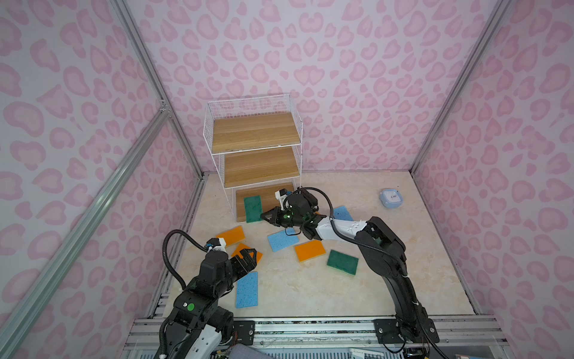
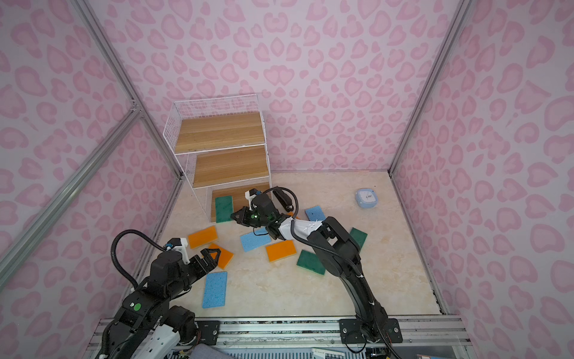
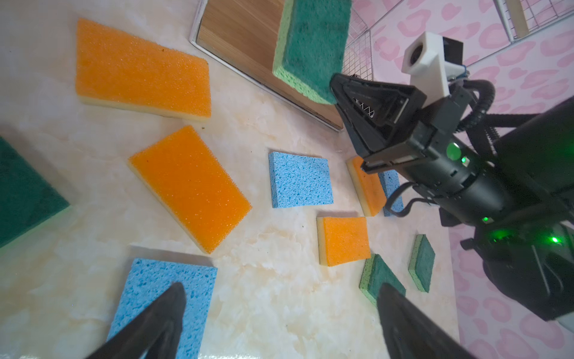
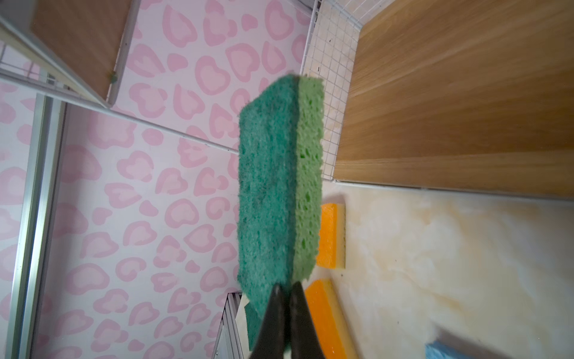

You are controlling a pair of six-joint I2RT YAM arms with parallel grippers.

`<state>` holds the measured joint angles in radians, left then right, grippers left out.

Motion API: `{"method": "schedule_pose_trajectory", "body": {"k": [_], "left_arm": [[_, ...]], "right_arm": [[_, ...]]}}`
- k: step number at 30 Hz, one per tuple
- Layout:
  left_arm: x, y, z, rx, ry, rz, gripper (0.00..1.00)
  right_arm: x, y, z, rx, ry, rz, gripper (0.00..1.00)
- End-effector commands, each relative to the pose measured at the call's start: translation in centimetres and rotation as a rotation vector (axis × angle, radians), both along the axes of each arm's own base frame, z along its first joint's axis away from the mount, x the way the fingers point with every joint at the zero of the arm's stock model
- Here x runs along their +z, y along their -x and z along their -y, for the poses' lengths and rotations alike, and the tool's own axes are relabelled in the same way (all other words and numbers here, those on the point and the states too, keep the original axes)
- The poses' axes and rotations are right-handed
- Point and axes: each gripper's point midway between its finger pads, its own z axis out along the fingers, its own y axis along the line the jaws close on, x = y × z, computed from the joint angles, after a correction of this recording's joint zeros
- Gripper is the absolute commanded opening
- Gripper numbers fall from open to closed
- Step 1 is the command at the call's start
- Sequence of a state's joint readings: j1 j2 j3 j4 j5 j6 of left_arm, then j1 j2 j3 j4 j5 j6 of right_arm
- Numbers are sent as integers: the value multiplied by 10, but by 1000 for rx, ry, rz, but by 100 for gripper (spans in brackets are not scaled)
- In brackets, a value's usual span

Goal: Place and organize the cleaning sponges onto the shelf
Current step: 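Carry the green sponge with the right gripper to the bottom shelf, then lower the green sponge onto the bottom shelf and open the right gripper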

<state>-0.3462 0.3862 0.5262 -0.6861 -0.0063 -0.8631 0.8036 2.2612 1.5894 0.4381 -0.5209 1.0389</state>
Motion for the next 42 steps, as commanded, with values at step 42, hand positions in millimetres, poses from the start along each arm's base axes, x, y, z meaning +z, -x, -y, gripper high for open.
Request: {"method": "schedule_pose_trajectory", "body": {"k": [42], "left_arm": [[43,7,-18,49,-52,105,96]], "right_arm": [[-103,-80,-44,-32,212,-19,24]]}}
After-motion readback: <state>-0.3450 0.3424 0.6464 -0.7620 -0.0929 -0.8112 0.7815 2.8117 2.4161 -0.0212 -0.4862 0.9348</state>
